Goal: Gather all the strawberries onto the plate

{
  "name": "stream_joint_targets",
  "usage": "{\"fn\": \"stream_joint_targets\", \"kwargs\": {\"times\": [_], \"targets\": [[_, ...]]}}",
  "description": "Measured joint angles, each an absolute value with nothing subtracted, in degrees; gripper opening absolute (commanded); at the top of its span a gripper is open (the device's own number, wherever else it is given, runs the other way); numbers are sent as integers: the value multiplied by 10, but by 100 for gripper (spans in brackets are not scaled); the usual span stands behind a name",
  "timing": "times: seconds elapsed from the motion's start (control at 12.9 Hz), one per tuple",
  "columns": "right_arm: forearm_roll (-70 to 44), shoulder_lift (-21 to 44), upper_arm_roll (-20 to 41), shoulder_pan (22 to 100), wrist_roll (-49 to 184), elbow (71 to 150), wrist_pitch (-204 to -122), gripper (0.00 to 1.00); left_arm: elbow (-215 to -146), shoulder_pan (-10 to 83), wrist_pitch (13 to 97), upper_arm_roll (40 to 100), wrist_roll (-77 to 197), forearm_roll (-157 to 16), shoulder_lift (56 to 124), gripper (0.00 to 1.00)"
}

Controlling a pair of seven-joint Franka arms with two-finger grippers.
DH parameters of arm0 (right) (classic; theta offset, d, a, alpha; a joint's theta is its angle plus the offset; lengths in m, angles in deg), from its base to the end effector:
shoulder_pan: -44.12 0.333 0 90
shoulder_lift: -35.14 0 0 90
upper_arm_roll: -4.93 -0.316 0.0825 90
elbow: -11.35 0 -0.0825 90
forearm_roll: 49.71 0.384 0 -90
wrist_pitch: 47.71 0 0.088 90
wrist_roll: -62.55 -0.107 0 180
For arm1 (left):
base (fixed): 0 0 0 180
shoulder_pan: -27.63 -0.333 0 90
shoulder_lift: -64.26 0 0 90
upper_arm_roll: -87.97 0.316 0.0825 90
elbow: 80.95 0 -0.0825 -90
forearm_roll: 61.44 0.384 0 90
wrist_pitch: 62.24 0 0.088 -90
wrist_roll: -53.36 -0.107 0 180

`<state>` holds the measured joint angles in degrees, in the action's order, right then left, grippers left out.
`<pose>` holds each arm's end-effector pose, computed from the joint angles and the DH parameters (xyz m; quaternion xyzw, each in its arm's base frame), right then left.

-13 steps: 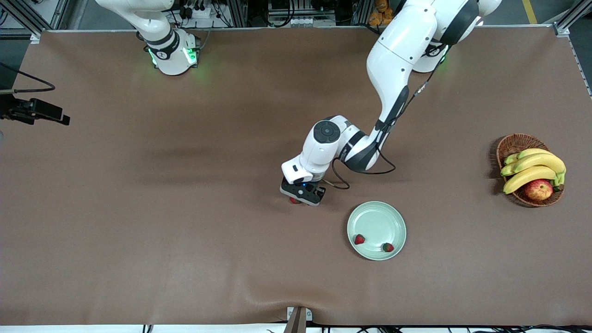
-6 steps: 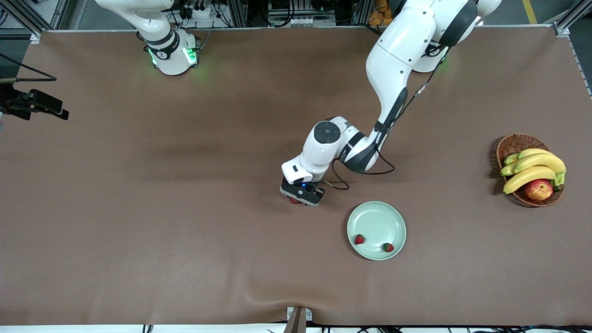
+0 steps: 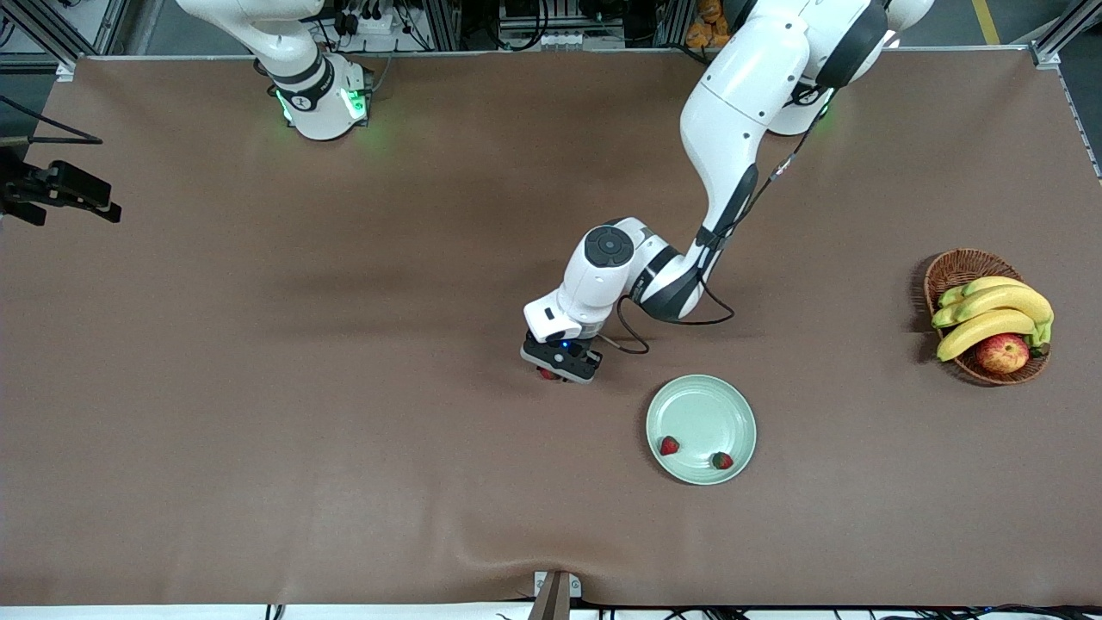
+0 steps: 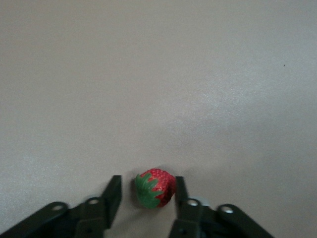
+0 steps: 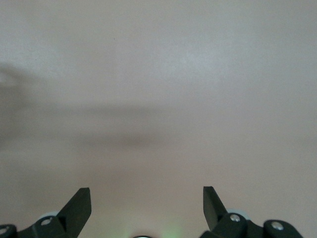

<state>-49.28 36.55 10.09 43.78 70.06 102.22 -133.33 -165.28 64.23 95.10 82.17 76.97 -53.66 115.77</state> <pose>0.5361 -0.0514 0.6243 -0.9993 -0.0177 0.0328 0.0086 0.5589 -0.4953 0.1823 0.9633 -0.1902 0.1600 0.1013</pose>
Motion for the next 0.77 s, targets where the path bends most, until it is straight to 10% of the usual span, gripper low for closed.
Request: {"fn": "stream_joint_targets", "kwargs": {"times": [0.39,0.77], "targets": [[-493,365,106,416,701,1013,-1335,100,-1653,646,951,821,770,-537,1160,43],[-479,365,104,415,698,1012,-1345,100,-1653,647,953,820,770,-537,1161,0]]}}
